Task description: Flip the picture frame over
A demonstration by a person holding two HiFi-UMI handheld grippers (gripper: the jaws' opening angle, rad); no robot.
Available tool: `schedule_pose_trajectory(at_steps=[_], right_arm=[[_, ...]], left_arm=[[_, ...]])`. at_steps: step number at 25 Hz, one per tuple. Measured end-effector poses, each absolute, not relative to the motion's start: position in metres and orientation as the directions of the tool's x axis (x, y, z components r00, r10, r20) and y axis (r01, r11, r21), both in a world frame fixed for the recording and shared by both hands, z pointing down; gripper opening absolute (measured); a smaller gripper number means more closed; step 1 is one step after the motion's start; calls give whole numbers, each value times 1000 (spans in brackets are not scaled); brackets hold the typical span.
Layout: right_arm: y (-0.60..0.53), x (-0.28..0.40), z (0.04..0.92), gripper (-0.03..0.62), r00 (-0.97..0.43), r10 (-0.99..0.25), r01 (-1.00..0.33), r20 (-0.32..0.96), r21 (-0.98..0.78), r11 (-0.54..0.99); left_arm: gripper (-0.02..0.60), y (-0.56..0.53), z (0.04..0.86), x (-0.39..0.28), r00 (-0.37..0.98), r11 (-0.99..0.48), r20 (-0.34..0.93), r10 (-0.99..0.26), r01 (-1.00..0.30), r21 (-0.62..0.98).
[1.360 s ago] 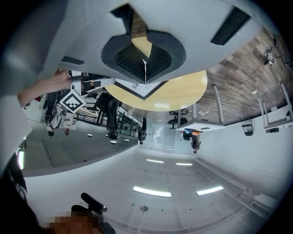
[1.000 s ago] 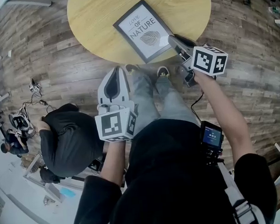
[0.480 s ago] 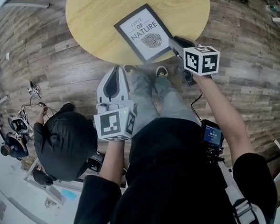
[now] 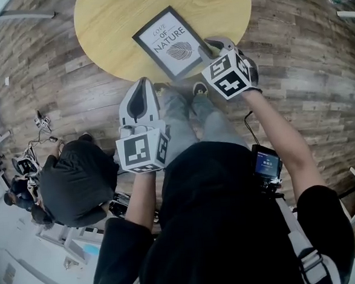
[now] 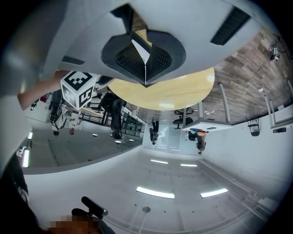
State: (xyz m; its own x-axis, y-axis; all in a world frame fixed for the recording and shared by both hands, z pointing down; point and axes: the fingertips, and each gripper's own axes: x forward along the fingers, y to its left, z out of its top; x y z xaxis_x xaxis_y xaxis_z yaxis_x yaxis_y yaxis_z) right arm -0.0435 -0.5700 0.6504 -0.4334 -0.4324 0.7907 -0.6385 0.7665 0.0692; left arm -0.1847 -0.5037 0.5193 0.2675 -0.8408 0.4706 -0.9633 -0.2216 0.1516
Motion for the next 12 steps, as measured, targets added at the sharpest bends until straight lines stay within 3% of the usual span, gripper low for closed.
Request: schedule_pose_trajectory(at_steps=[6, 12], right_arm=[[-587, -65, 587, 97, -490, -514, -506, 704, 251, 825], [-583, -90, 427, 65, -719, -598, -480, 356, 368, 796]], left_arm=[[26, -522, 488, -171, 287, -257, 414, -864, -958, 128], [26, -538, 440, -154, 308, -288, 341, -888, -951, 111]])
